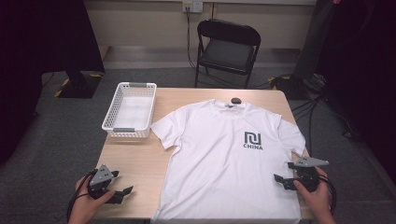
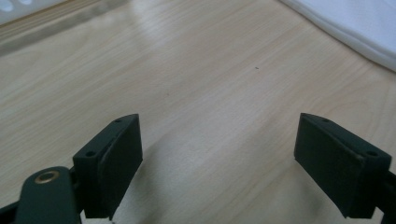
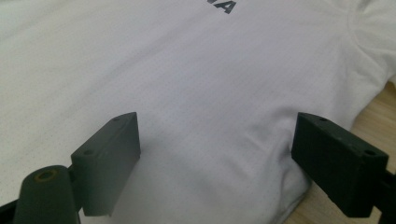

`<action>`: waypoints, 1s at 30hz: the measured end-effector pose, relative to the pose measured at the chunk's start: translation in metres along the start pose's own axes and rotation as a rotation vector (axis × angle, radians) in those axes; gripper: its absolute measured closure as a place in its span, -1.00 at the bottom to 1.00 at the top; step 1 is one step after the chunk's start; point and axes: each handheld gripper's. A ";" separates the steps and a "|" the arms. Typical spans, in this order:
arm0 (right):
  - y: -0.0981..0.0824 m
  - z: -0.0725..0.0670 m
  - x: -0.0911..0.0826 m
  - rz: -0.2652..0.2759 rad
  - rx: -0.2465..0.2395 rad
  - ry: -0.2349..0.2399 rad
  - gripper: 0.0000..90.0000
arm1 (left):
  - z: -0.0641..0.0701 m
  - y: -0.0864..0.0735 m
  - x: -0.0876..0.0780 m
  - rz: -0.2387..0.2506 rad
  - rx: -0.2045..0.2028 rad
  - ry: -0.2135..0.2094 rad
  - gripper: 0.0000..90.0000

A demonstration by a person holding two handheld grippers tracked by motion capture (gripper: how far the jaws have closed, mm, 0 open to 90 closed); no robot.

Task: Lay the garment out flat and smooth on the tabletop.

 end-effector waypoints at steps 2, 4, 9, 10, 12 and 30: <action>0.000 0.000 0.000 0.000 0.000 0.000 -0.68 | 0.000 -0.001 0.000 0.005 -0.010 0.001 -0.66; 0.000 0.000 0.000 0.000 0.000 0.000 -0.68 | -0.001 -0.001 -0.001 0.001 -0.005 0.000 -0.66; 0.000 0.000 0.000 0.000 0.000 0.000 -0.68 | -0.002 -0.003 -0.001 0.002 -0.009 0.003 -0.66; 0.000 0.000 0.000 0.000 0.000 0.000 -0.68 | -0.002 -0.003 -0.001 0.001 -0.009 0.004 -0.66; 0.000 0.000 0.000 0.000 0.000 0.000 -0.68 | -0.002 -0.004 -0.001 -0.001 -0.002 0.010 -0.66; 0.000 0.000 0.000 0.000 -0.001 0.000 -0.68 | -0.006 -0.009 -0.002 -0.026 -0.017 0.019 -0.68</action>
Point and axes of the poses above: each handheld gripper's, and its own axes: x roughly forward along the jaws, y roughly out of its top, z roughly to its right, and after that the axes turned 2 degrees about -x, right-handed
